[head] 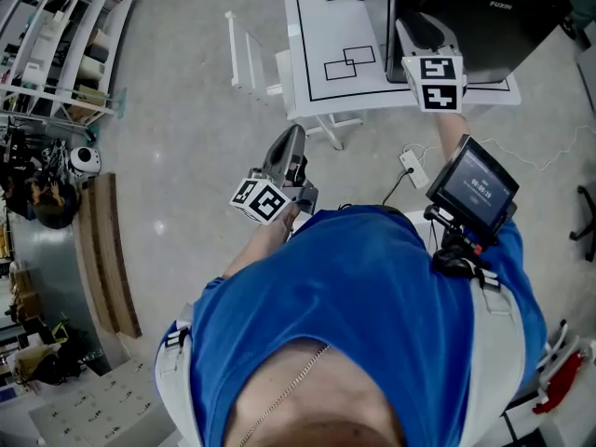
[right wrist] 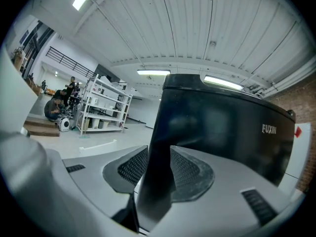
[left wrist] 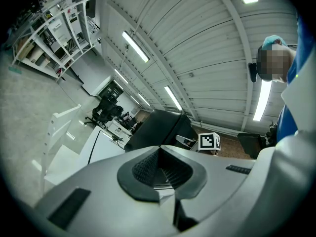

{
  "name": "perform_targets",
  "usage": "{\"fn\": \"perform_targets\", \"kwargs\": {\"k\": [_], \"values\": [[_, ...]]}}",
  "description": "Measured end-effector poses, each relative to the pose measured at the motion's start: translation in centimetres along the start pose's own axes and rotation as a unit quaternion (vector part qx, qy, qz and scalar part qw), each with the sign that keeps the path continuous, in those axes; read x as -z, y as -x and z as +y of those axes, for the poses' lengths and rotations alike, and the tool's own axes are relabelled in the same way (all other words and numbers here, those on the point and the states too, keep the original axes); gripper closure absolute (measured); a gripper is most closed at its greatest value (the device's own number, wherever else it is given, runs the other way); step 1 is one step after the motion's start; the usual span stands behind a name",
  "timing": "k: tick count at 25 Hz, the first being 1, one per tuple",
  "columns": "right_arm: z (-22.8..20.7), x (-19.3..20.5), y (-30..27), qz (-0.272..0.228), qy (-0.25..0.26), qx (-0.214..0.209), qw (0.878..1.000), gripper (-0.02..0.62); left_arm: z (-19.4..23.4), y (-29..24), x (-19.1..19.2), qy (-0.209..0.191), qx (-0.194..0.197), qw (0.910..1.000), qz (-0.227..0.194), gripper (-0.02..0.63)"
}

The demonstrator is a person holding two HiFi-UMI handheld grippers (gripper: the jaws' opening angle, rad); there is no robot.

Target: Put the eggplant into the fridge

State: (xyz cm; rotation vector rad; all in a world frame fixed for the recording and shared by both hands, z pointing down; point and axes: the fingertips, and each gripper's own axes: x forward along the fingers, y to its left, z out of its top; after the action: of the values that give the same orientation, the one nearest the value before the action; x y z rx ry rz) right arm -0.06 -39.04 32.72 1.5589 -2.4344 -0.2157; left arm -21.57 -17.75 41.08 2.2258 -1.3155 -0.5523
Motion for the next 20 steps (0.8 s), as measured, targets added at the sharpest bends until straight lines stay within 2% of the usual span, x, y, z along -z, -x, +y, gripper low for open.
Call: {"fn": "perform_targets", "kwargs": {"k": [5, 11, 15, 20], "values": [[-0.1, 0.3, 0.4, 0.003, -0.007, 0.0, 1.0, 0.449, 0.2, -0.4, 0.1, -0.001, 0.007, 0.9999, 0.009, 0.597], [-0.6, 2.0, 1.5, 0.009, -0.012, 0.009, 1.0, 0.449, 0.5, -2.1, 1.3, -0.001, 0.034, 0.999, 0.028, 0.598], [-1.4, 3.3, 2.4, 0.013, -0.019, 0.027, 0.999, 0.486, 0.9, -3.6, 2.5, 0.003, 0.052, 0.9976, 0.046, 0.598], [-2.9, 5.5, 5.0, 0.008, -0.042, 0.059, 0.997, 0.565, 0.7, -5.2, 4.5, 0.003, 0.075, 0.9954, 0.06, 0.597]]}}
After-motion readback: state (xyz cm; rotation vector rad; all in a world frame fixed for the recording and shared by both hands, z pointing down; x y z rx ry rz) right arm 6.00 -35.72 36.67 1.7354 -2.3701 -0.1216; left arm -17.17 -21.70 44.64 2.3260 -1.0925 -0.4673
